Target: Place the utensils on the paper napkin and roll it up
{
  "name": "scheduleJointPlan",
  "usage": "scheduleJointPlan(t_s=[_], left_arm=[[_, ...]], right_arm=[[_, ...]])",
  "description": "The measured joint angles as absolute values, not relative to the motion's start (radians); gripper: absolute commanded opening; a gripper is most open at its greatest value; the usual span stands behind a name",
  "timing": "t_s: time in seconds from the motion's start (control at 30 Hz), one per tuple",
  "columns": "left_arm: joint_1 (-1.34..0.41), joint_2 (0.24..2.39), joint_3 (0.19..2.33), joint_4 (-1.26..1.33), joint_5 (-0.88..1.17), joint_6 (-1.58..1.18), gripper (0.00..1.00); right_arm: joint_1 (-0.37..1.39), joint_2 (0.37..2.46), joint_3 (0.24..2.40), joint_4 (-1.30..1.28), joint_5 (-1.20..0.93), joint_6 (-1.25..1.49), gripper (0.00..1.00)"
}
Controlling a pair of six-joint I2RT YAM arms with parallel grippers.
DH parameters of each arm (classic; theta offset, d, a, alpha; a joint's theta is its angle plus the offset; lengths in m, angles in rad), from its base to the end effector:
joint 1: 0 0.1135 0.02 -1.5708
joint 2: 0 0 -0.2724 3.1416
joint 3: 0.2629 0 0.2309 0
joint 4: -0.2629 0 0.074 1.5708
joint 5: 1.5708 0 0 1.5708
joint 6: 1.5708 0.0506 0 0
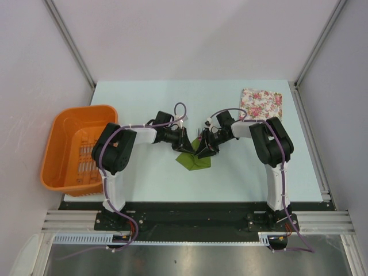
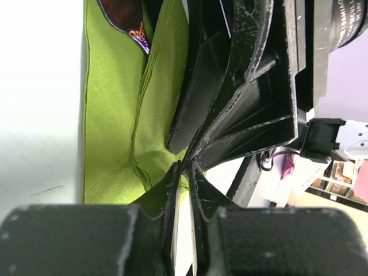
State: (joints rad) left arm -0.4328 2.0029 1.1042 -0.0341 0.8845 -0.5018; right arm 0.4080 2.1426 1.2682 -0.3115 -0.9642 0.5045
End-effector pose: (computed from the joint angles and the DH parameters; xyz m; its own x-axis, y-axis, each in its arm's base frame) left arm 0.3313 -0.1962 0.1385 -0.9683 0.1116 -0.2233 0.2490 0.4970 -0.8313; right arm 0.3462 0.1949 0.1147 -0.9910 -0.1281 0.0394 -0.0347 0.5287 0.8481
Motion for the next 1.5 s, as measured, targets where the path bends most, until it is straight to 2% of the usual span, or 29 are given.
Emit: scheduleJointPlan(t_s=[0.3,0.4,0.53,0.73,1.0,1.1,1.3,1.5], left_arm=[[-0.434,2.023,1.111,-0.146,0.796,-0.418,0.04],[-0.437,2.023,1.119,-0.161,0.789,-0.405,0.02],[-0.437,2.023,1.122,-0.167,0.789,-0.396,0.01],[-0.437,2.022,1.124,-0.17,0.789,-0.389,0.0],[-0.437,2.022,1.13,-0.18,0.787,-0.373,0.0],[-0.437,2.022,1.13,-0.18,0.787,-0.37,0.03],[-0.441,1.978,1.082,-0.135,0.786,-0.349,0.23],[-0.484,1.887,1.053,-0.054,0.8,-0.338,0.26]], right_arm=[[0.405,2.123,1.268,-0.314,-0.965,0.503,0.34],[0.396,2.084,1.268,-0.318,-0.96,0.499,0.28],[0.374,2.047,1.271,-0.319,-0.94,0.49,0.13],[0.371,2.046,1.287,-0.323,-0.857,0.461,0.0],[0.407,2.053,1.298,-0.32,-0.782,0.434,0.0],[0.411,2.073,1.299,-0.319,-0.755,0.415,0.0],[0.411,2.115,1.303,-0.316,-0.758,0.405,0.0],[0.408,2.119,1.303,-0.315,-0.766,0.408,0.0]])
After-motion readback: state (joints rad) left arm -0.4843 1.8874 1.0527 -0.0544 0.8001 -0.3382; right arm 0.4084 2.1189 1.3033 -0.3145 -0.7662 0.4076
